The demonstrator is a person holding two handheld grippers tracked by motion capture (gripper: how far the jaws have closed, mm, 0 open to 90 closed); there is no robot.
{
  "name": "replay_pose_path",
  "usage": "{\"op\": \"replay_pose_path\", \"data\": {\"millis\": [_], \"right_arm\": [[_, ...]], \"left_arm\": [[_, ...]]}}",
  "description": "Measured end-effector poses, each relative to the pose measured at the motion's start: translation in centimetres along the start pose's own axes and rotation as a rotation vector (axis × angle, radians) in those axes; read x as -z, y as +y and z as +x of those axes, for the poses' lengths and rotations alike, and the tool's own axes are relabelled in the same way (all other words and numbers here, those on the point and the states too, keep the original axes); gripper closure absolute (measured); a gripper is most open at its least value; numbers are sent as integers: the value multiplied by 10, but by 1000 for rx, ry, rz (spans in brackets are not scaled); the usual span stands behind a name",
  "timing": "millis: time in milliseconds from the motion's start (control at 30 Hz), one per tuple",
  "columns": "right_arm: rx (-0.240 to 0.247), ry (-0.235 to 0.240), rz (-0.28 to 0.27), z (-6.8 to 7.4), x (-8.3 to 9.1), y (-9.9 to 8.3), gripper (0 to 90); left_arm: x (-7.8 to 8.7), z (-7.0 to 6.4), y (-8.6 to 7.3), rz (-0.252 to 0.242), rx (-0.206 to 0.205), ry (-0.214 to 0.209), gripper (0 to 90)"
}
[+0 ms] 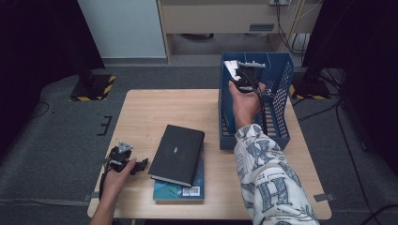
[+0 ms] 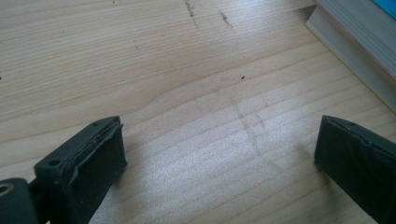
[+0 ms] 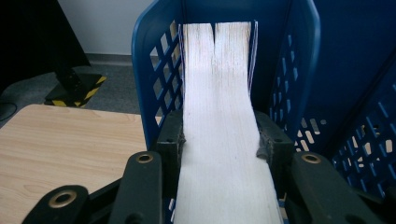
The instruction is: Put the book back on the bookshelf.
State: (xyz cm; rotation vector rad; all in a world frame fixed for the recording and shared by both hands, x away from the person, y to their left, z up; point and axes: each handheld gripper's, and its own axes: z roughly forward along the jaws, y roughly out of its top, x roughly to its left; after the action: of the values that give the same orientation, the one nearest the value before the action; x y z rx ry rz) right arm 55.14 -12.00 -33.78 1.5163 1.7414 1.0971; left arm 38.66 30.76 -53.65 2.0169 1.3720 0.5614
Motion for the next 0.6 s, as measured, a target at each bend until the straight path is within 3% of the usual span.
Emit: {"op": "replay_pose_path", "data": {"millis": [600], "right_arm": [[7,-8,-7,5,-4,-4,601]], "left_arm": [[-1,-1,1,2,-4,-1,10]]}}
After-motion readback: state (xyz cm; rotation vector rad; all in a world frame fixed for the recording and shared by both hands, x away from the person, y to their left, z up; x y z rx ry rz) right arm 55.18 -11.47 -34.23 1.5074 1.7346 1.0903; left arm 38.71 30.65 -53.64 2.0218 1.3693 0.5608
